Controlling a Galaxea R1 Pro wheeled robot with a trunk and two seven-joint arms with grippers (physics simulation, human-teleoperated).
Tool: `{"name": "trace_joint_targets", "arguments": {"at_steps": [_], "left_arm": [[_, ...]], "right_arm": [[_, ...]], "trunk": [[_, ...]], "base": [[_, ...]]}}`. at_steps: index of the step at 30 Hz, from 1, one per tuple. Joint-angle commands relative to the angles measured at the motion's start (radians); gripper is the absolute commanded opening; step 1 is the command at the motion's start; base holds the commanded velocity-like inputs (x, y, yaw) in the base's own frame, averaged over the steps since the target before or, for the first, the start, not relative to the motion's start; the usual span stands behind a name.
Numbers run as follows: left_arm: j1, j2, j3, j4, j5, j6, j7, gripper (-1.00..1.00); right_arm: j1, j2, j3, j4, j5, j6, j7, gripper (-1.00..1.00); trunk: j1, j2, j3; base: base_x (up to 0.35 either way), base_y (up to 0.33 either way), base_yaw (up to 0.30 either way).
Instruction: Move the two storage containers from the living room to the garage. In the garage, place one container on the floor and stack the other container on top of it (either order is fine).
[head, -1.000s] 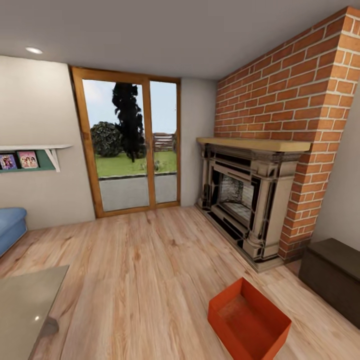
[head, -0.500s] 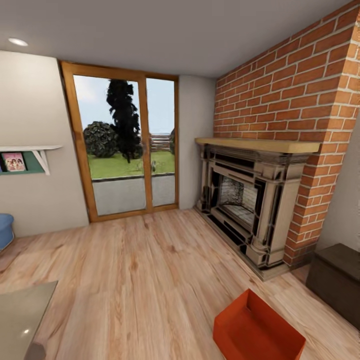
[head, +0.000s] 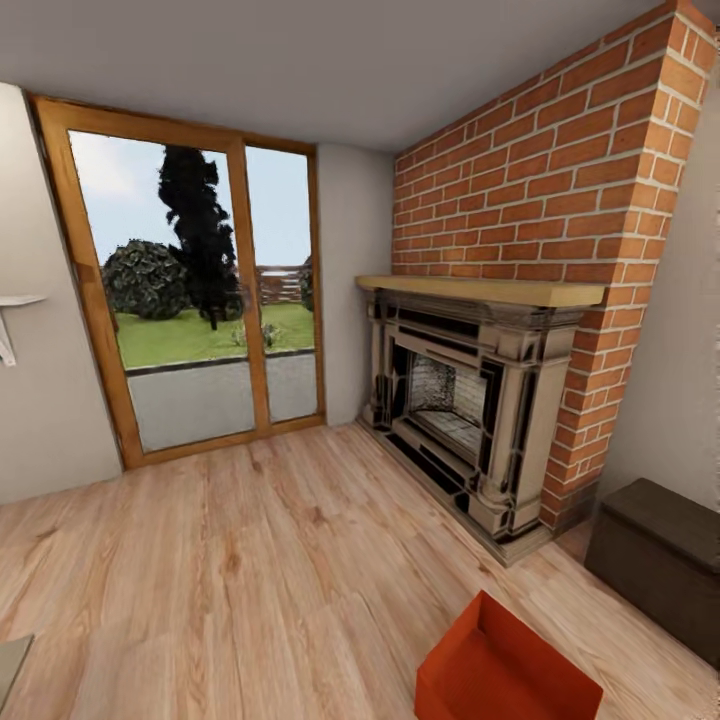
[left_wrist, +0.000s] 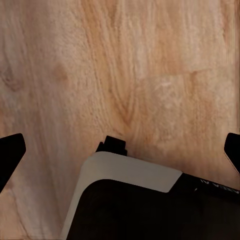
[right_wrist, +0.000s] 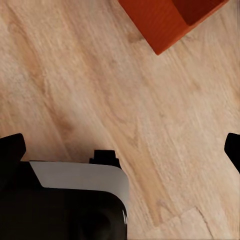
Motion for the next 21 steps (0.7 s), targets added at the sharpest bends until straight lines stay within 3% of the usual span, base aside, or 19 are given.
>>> {"name": "trace_joint_targets", "arguments": {"at_steps": [1,15,21], "left_arm": [[0.000,0.000,0.005,0.000,0.001,-0.003,0.000,1.00],[0.000,-0.001,0.005,0.000,0.001,-0.009,0.000,1.00],[0.000,-0.001,0.004,0.000,0.000,-0.014,0.000,1.00]], "right_arm": [[-0.001,0.000,0.008,0.003,-0.003,-0.004,-0.004,1.00],[-0.001,-0.001,0.000,0.003,-0.009,-0.004,-0.006,1.00],[-0.001,-0.002,-0.003,0.004,-0.011,-0.005,-0.006,1.00]], "trunk": [[0.001,-0.001,-0.001],[0.001,-0.001,-0.001],[0.001,-0.001,-0.001]], "base": [[0.321,0.171,-0.255],[0.306,0.199,-0.256],[0.126,0.096,-0.270]]}}
